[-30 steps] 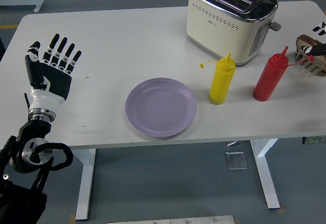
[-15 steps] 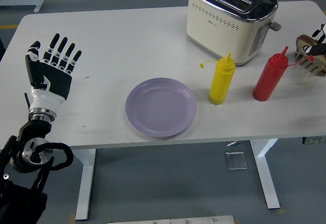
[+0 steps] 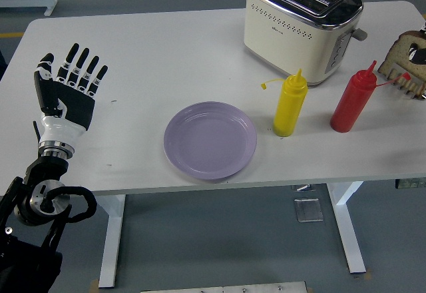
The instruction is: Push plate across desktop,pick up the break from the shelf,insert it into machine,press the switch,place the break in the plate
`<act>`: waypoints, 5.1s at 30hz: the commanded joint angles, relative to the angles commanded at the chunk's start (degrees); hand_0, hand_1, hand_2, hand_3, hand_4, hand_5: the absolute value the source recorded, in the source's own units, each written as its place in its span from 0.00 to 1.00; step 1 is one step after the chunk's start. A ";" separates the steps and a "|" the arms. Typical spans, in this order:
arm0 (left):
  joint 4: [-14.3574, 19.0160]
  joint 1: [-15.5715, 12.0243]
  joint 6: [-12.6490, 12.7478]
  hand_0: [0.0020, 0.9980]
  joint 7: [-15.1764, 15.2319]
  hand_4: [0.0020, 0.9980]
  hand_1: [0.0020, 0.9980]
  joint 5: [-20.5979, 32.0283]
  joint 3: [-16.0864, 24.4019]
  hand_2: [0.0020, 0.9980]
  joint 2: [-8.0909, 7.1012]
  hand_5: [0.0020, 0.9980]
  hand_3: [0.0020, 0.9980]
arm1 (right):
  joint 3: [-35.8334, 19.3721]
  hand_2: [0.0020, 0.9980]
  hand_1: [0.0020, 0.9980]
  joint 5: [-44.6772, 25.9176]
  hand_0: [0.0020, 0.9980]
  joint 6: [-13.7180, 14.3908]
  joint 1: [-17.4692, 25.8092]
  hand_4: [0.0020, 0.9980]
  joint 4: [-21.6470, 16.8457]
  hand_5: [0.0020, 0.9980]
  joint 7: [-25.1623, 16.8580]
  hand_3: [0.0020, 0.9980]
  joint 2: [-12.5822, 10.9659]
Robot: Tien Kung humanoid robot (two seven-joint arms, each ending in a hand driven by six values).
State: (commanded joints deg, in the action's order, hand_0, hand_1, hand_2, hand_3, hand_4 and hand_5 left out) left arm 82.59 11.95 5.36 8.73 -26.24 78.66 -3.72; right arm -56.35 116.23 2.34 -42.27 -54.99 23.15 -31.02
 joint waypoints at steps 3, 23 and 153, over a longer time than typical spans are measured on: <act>-0.01 -0.01 0.03 0.86 0.03 0.55 0.88 0.01 -0.01 0.88 -0.01 1.00 0.79 | -1.05 0.47 0.43 2.07 0.36 1.47 -0.11 0.27 -1.01 0.11 -0.40 0.48 -0.38; 0.54 -0.62 0.13 0.86 0.18 0.55 0.87 -0.05 1.29 0.88 -0.51 1.00 0.79 | -3.47 0.44 0.40 4.23 0.35 6.25 -12.37 0.22 -7.80 0.07 -1.81 0.46 0.07; 0.12 -2.48 0.37 0.86 0.34 0.54 0.87 -0.34 2.81 0.88 -0.47 1.00 0.79 | 12.75 0.69 0.32 -16.05 0.33 -7.04 -8.80 0.00 -3.64 0.00 -10.91 0.60 -4.48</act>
State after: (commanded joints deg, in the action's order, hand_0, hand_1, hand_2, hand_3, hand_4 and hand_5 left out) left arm 82.70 9.47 5.73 9.07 -26.58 81.47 -4.19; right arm -43.60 100.18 -4.70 -51.07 -58.63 12.24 -35.50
